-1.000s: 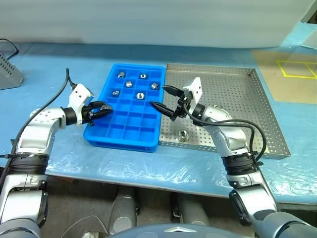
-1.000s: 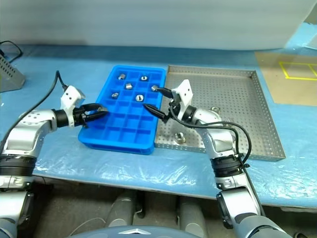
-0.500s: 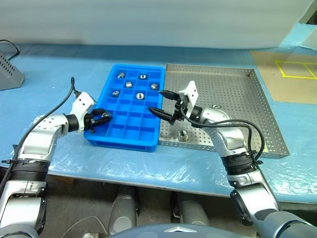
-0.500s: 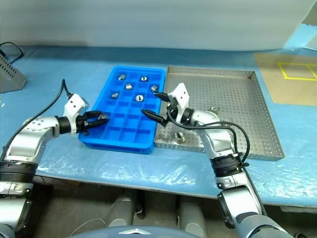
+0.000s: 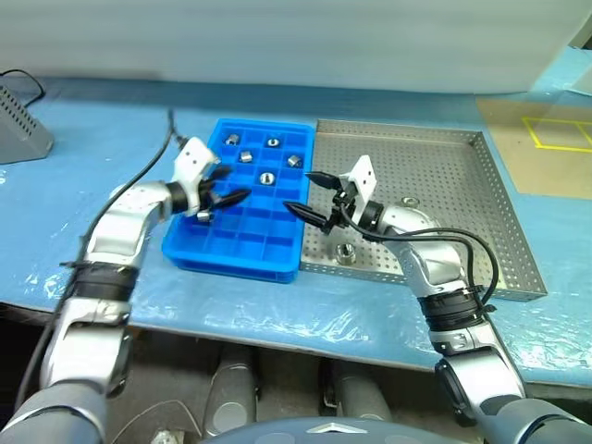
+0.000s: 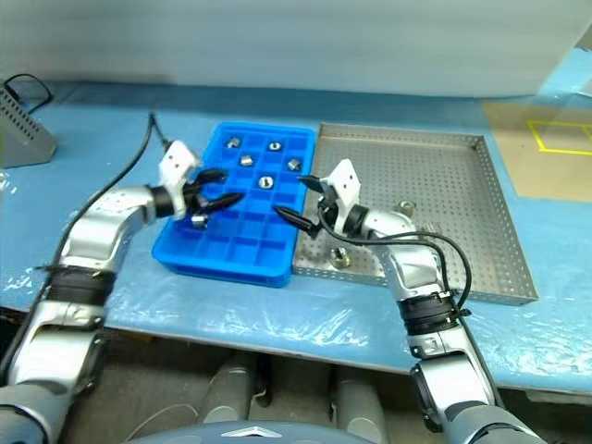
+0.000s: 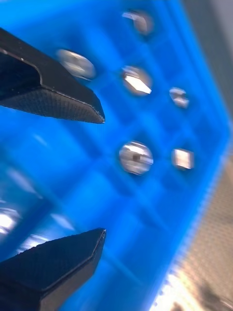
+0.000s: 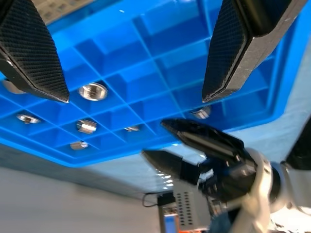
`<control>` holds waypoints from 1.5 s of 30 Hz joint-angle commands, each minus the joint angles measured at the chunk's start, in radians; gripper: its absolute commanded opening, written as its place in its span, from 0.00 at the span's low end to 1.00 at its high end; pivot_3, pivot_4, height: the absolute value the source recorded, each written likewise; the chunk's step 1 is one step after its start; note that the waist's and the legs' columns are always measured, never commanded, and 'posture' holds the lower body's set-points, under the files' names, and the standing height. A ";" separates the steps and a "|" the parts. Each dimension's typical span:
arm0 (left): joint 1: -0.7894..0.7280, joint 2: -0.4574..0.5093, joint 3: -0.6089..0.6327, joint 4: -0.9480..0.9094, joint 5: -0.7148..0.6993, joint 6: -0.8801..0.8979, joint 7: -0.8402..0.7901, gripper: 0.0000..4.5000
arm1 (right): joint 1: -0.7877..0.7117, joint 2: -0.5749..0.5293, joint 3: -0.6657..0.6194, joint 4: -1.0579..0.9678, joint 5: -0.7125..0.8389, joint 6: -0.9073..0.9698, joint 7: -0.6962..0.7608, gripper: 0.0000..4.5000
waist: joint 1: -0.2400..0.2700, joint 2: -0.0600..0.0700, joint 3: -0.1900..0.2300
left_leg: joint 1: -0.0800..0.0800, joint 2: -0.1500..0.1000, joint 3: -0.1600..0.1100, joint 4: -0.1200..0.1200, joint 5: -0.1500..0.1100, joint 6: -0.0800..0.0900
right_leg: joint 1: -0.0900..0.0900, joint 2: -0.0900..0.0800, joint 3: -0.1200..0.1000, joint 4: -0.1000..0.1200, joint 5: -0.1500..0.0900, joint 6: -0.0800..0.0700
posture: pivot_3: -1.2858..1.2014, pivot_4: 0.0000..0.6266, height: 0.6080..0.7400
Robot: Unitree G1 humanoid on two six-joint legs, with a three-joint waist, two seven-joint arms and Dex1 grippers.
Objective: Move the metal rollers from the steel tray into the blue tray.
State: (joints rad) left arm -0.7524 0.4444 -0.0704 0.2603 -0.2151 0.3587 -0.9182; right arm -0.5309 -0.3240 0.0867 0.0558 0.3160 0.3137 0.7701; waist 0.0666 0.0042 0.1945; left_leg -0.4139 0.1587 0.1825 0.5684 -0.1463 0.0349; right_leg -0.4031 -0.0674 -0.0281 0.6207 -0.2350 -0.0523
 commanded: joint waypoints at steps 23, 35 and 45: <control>-0.440 -0.288 -0.360 0.884 0.350 -0.761 -0.524 0.81 | 0.543 -0.130 -0.328 -0.621 0.072 0.198 -0.318 1.00 | -0.152 0.000 0.000 | 0.000 0.002 0.001 0.005 -0.007 0.011 | 0.008 0.003 0.000 -0.012 0.003 0.005 | 0.25 0.24 1.00; -0.438 -0.284 -0.405 1.000 0.538 -0.881 -0.367 0.81 | 0.531 -0.131 -0.297 -0.613 0.067 0.189 -0.351 1.00 | -0.216 0.000 0.000 | -0.002 -0.001 0.000 0.009 -0.009 0.021 | 0.011 0.000 -0.002 -0.015 0.003 0.005 | 0.25 0.24 1.00; -0.409 -0.304 -0.371 0.989 0.533 -0.878 -0.402 0.54 | 0.502 -0.140 -0.279 -0.582 0.057 0.181 -0.346 1.00 | -0.225 0.000 0.000 | 0.005 -0.008 0.000 0.012 -0.015 0.024 | 0.022 -0.007 -0.001 -0.019 0.002 0.006 | 0.25 0.24 1.00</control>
State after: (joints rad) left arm -1.1674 0.1384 -0.4367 1.2505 0.2907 -0.5170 -1.3757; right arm -0.0200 -0.4578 -0.1847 -0.5114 0.3734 0.5129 0.4226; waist -0.1580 0.0047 0.1941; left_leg -0.4094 0.1508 0.1827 0.5803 -0.1615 0.0596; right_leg -0.3817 -0.0747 -0.0293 0.6015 -0.2327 -0.0464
